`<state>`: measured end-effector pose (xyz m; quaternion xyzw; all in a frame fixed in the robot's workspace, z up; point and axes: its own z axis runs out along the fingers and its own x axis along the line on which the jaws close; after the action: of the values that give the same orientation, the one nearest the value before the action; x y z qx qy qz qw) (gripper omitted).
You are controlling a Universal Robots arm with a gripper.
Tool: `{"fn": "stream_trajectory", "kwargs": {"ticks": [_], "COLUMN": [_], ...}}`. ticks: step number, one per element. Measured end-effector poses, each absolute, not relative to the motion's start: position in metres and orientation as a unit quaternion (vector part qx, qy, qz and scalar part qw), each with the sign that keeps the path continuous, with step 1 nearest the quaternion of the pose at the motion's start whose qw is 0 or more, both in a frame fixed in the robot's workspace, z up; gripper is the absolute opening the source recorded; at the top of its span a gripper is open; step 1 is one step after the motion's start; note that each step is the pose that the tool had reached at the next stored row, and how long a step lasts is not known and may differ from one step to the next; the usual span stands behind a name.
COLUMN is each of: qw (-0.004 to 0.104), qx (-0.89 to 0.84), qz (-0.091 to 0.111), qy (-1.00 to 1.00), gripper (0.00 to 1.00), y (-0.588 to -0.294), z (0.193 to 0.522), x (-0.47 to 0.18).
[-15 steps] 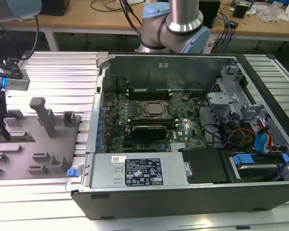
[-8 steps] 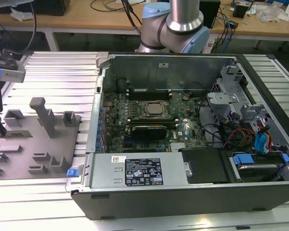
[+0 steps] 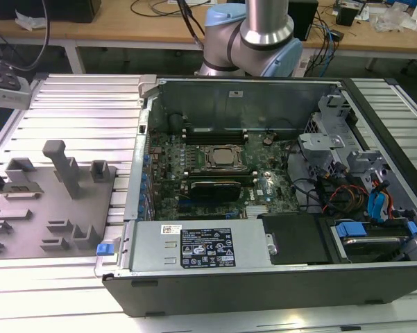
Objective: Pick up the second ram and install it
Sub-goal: 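Pick up the second ram and move it above second insertion slot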
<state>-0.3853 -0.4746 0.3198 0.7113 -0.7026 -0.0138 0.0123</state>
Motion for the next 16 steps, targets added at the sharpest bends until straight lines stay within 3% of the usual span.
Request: {"fn": "stream_trajectory", "kwargs": {"ticks": [16], "qw": [0.012], "qx": [0.711], "qz": [-0.014], "qy": [-0.703], "gripper": [0.13], "y": [-0.472], "z": [0.346], "x": [-0.385]}}
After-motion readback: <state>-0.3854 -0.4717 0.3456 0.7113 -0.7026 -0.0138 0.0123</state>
